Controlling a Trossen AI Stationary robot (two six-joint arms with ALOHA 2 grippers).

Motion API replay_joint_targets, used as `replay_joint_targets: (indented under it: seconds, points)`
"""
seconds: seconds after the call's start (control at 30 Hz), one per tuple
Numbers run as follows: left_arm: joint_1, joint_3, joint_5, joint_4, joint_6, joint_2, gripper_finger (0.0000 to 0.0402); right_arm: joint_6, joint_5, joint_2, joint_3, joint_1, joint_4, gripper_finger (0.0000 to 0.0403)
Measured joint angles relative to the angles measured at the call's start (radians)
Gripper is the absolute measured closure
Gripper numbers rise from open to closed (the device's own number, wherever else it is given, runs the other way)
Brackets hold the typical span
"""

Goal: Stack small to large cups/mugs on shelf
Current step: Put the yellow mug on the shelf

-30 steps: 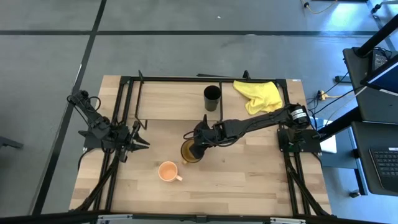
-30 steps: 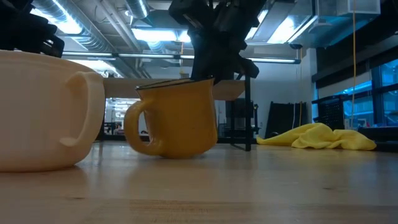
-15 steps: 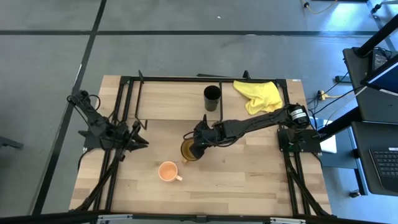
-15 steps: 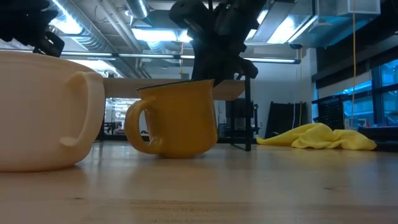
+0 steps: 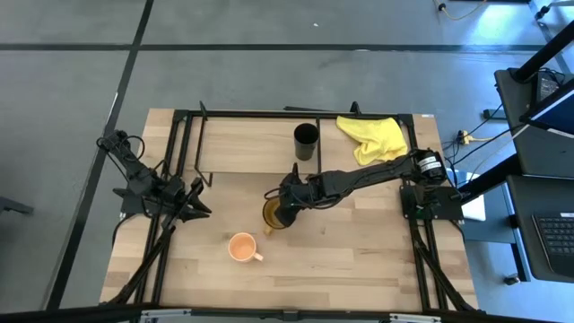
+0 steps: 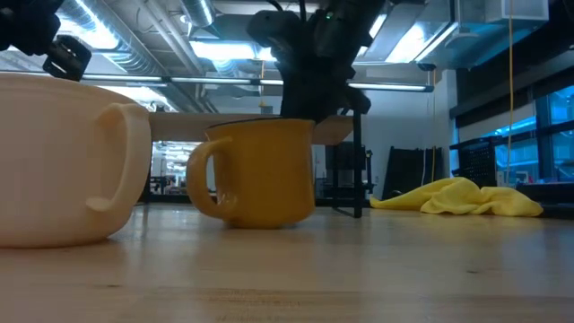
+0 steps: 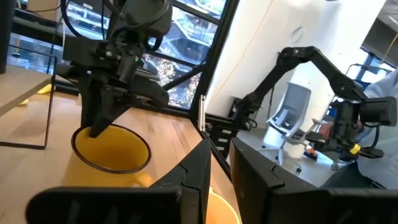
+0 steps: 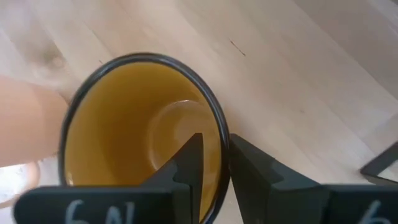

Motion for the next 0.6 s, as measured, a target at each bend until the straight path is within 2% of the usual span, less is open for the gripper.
replay_joint_targets:
  seconds: [0.17, 0.47, 0.6]
  points:
    - [0.000, 0.000, 0.000, 0.000, 0.000, 0.000, 0.0347, 0.003, -0.001, 0.000, 0.000, 0.000, -0.036, 0.0321]
    - [0.000, 0.000, 0.000, -0.001, 0.000, 0.000, 0.0347, 0.003, -0.002, 0.001, 0.000, 0.000, -0.037, 0.0270]
    - [0.000, 0.000, 0.001, -0.001, 0.000, 0.000, 0.0347, 0.004, -0.001, 0.001, -0.001, 0.000, -0.037, 0.0261]
